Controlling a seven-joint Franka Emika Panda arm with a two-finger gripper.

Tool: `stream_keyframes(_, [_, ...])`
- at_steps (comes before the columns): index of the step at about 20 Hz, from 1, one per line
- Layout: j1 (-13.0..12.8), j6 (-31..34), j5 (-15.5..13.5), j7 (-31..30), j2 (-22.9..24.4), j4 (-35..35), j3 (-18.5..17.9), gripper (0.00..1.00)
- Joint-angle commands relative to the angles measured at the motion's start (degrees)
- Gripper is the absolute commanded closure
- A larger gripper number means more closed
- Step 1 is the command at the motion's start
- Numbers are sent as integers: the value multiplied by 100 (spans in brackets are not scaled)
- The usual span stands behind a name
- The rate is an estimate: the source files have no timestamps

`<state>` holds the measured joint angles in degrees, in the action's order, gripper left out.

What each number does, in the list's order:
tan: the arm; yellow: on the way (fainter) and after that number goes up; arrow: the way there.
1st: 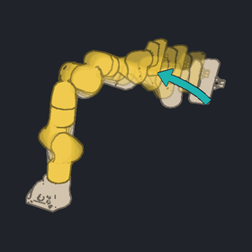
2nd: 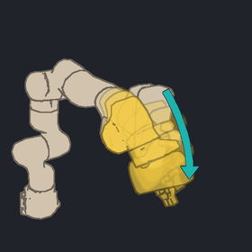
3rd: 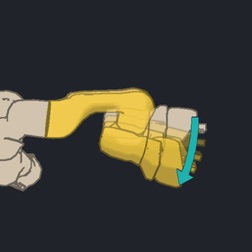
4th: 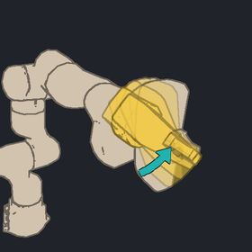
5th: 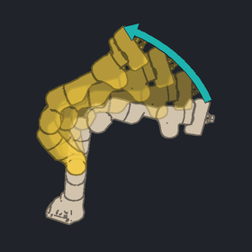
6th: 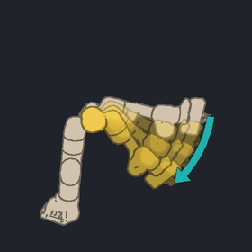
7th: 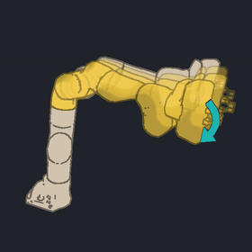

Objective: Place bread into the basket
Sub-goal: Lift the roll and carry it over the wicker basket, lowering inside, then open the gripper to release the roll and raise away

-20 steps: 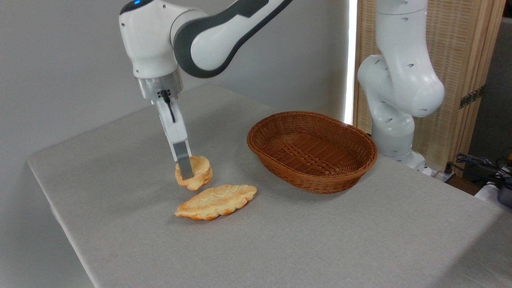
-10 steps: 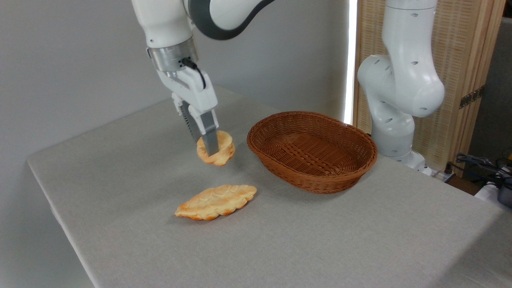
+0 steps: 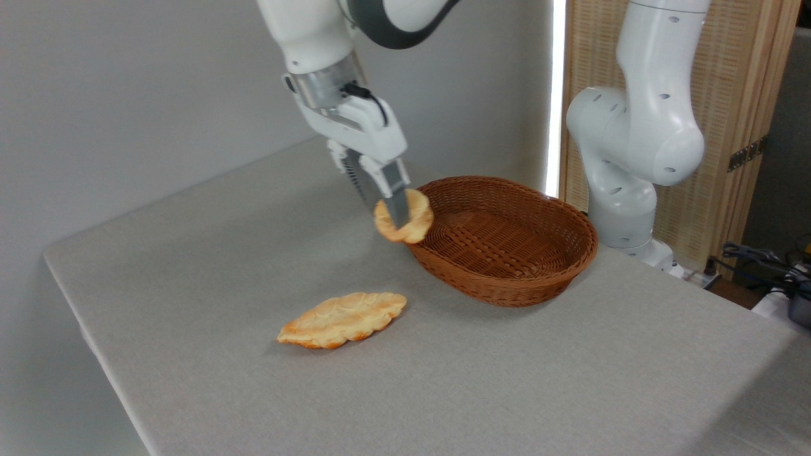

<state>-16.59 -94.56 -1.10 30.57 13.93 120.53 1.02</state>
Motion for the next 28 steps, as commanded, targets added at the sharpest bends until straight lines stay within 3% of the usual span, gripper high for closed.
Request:
stream_keyframes(1, [-46,253,-276,-78,435,419,-67,21])
stream_keyframes(3, [-46,332,-365,-130,514,550,-76,19])
stream_keyframes(7, [-194,341,-470,-552,541,840,-58,0])
stream_keyframes(20, [-248,193,-585,-474,461,849,-15,0])
stream_keyframes(28, [-151,-1161,-514,-404,321,262,-189,0])
